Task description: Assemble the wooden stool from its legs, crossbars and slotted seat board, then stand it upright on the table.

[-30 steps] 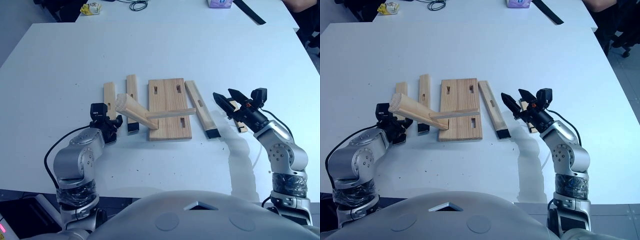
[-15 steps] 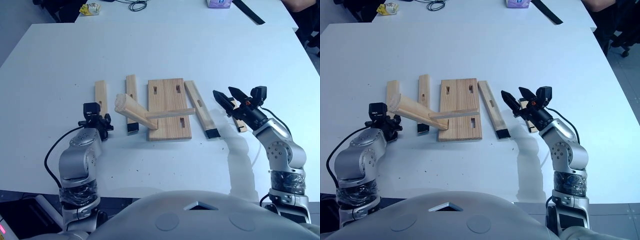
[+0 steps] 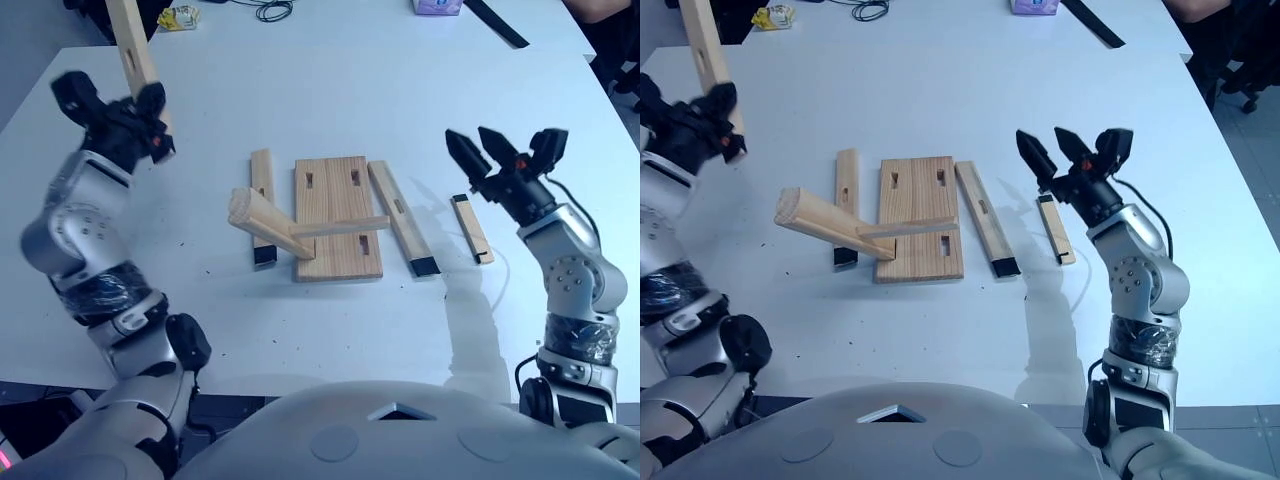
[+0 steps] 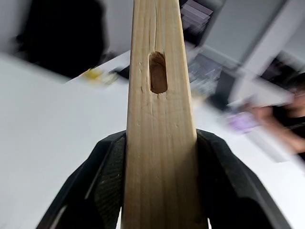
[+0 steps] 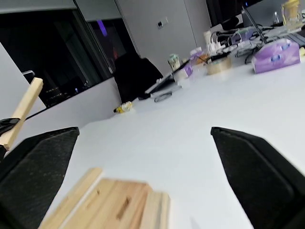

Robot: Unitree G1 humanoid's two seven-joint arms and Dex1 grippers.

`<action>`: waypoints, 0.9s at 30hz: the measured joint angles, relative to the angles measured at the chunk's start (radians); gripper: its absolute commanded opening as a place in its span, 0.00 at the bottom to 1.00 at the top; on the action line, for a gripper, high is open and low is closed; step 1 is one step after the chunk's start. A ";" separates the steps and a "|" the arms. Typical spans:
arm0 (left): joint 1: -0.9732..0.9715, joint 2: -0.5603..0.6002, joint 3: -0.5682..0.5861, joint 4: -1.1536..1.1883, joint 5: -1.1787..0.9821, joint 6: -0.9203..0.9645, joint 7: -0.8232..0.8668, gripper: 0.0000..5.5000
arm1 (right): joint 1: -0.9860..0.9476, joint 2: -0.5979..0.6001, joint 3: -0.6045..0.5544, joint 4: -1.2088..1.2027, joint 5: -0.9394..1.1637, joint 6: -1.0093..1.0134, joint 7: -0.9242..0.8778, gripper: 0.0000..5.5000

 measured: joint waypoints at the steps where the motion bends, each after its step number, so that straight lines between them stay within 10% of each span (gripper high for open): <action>1: -0.034 0.013 -0.019 -0.034 -0.070 0.000 -0.068 0.37 | -0.075 -0.007 0.008 -0.006 0.006 0.010 -0.001 0.93; 13: 0.076 0.086 -0.233 0.125 -0.124 -0.236 -0.653 0.37 | -0.521 -0.001 0.218 0.163 0.046 0.179 0.213 0.93; 27: 0.111 0.057 -0.331 0.020 -0.248 -0.244 -0.773 0.37 | -0.570 0.066 0.248 0.248 0.151 0.268 0.409 0.93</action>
